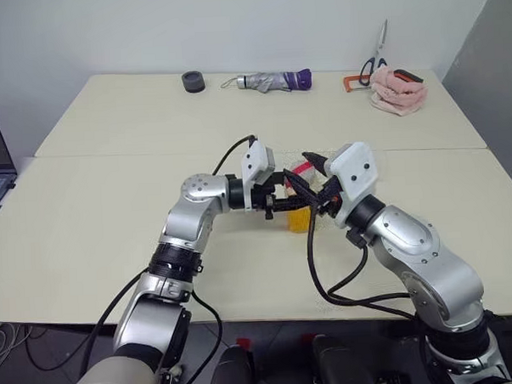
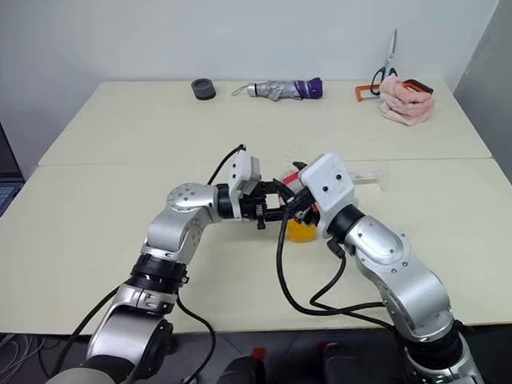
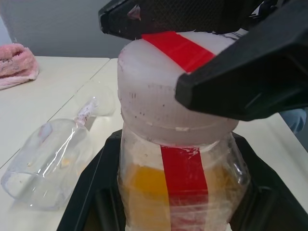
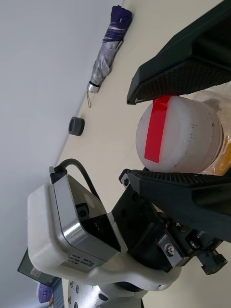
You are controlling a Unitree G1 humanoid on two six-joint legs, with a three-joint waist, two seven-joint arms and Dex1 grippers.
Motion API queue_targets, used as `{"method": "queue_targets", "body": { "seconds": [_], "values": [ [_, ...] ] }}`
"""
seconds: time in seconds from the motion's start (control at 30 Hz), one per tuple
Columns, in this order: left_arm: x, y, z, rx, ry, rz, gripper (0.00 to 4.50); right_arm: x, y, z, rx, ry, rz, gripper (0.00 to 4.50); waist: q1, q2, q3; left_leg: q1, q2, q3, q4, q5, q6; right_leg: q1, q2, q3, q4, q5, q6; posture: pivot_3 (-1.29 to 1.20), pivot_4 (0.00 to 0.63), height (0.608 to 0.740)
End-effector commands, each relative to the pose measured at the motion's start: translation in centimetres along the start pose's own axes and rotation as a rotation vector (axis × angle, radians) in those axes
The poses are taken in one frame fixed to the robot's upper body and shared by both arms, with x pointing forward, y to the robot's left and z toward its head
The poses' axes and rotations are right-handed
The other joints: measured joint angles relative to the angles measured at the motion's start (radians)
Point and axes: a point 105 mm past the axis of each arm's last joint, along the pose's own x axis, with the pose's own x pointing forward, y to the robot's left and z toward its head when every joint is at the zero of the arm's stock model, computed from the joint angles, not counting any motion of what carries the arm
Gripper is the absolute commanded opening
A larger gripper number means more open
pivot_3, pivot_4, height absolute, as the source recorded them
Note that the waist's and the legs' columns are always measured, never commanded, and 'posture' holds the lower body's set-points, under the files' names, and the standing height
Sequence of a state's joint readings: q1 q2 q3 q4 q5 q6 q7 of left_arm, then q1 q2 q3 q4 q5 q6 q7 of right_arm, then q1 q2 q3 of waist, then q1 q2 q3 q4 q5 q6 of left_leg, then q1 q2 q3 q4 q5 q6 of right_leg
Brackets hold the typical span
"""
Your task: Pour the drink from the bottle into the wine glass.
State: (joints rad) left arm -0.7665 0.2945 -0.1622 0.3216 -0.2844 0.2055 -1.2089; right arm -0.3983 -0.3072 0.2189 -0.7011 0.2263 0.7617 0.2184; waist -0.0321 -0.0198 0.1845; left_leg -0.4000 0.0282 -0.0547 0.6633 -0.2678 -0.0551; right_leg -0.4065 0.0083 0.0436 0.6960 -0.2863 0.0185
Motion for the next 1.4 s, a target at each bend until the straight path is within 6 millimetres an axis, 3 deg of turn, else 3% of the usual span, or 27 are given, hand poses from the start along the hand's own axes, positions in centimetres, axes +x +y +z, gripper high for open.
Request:
{"method": "queue_targets", "body": {
  "seconds": [0.03,0.23,0.33,0.53,0.6,0.7,0.77,1.0,1.13,1.23,1.4],
  "values": [
    [0.2,0.1,1.8,0.079,-0.028,-0.011,2.1,-0.3,0.0,0.8,-0.003,-0.03,0.007,1.83,0.0,0.0,0.0,0.0,0.0,0.0,0.0,0.0,0.0,0.0,0.0,0.0,0.0,0.0,0.0,0.0,0.15,0.74],
    [0.0,0.1,1.8,0.079,-0.023,-0.017,2.1,-0.3,0.4,0.4,0.035,-0.022,0.062,1.83,0.0,0.0,0.0,0.0,0.0,0.0,0.0,0.0,0.0,0.0,0.0,0.0,0.0,0.0,0.0,0.0,0.15,0.74],
    [-0.3,0.0,2.0,0.086,-0.013,-0.039,2.1,-0.7,0.4,0.2,0.057,-0.037,0.205,1.83,0.0,0.0,0.0,0.0,0.0,0.0,0.0,0.0,0.0,0.0,0.0,0.0,0.0,0.0,0.0,0.0,0.15,0.74],
    [-1.1,-0.7,3.0,0.101,0.001,-0.14,2.08,-1.5,-2.4,-0.5,0.005,0.044,0.588,1.83,-0.002,0.001,0.001,0.001,0.0,0.0,0.0,0.0,0.0,0.001,0.0,0.0,0.0,0.0,0.0,0.0,0.15,0.74],
    [-1.4,-0.9,3.2,0.107,0.012,-0.159,2.08,-1.3,-3.6,-0.3,0.001,0.062,0.624,1.83,-0.001,0.001,0.001,0.001,0.0,0.001,0.0,0.0,0.0,0.0,0.0,0.0,0.0,0.0,0.0,0.0,0.15,0.74],
    [-1.7,-0.6,3.2,0.121,0.02,-0.139,2.08,-1.4,-3.6,0.3,0.029,0.059,0.679,1.83,-0.003,0.001,0.001,0.001,0.001,0.0,-0.001,0.0,0.001,0.0,0.001,0.0,0.0,0.0,-0.001,0.0,0.15,0.74],
    [-1.8,-0.4,3.2,0.121,0.018,-0.12,2.08,-1.4,-3.5,0.6,0.039,0.046,0.672,1.83,-0.001,0.001,0.001,0.001,0.001,-0.001,-0.001,0.0,0.001,0.0,0.001,-0.001,0.0,-0.001,-0.001,0.0,0.15,0.74],
    [-2.1,-0.2,2.8,0.11,0.021,-0.088,2.06,-2.0,-3.3,1.8,0.059,-0.011,0.61,4.19,0.001,0.001,0.001,0.0,0.0,0.0,0.0,0.0,0.001,0.0,0.0,-0.001,0.0,-0.001,-0.001,0.0,0.15,0.74],
    [-2.1,0.0,2.6,0.107,0.021,-0.073,2.06,-2.8,-3.5,2.9,0.019,-0.047,0.53,4.25,0.002,0.001,0.001,0.0,0.0,0.0,0.0,0.0,0.001,0.0,-0.001,-0.001,0.0,-0.001,-0.001,0.0,0.15,0.74],
    [-2.0,0.1,2.5,0.107,0.016,-0.065,2.05,-3.2,-2.7,3.0,-0.052,-0.051,0.454,4.25,0.002,0.001,0.001,0.0,0.0,-0.001,0.0,0.0,0.0,0.0,0.0,-0.001,0.0,-0.001,-0.001,0.0,0.15,0.74],
    [-1.7,0.3,2.5,0.106,0.005,-0.059,2.05,-1.9,-1.2,2.8,-0.102,-0.088,0.309,4.25,-0.002,0.001,0.001,0.0,0.0,0.0,0.0,0.0,0.0,0.0,0.0,0.0,0.001,-0.001,-0.001,0.0,0.15,0.74]
  ]
}}
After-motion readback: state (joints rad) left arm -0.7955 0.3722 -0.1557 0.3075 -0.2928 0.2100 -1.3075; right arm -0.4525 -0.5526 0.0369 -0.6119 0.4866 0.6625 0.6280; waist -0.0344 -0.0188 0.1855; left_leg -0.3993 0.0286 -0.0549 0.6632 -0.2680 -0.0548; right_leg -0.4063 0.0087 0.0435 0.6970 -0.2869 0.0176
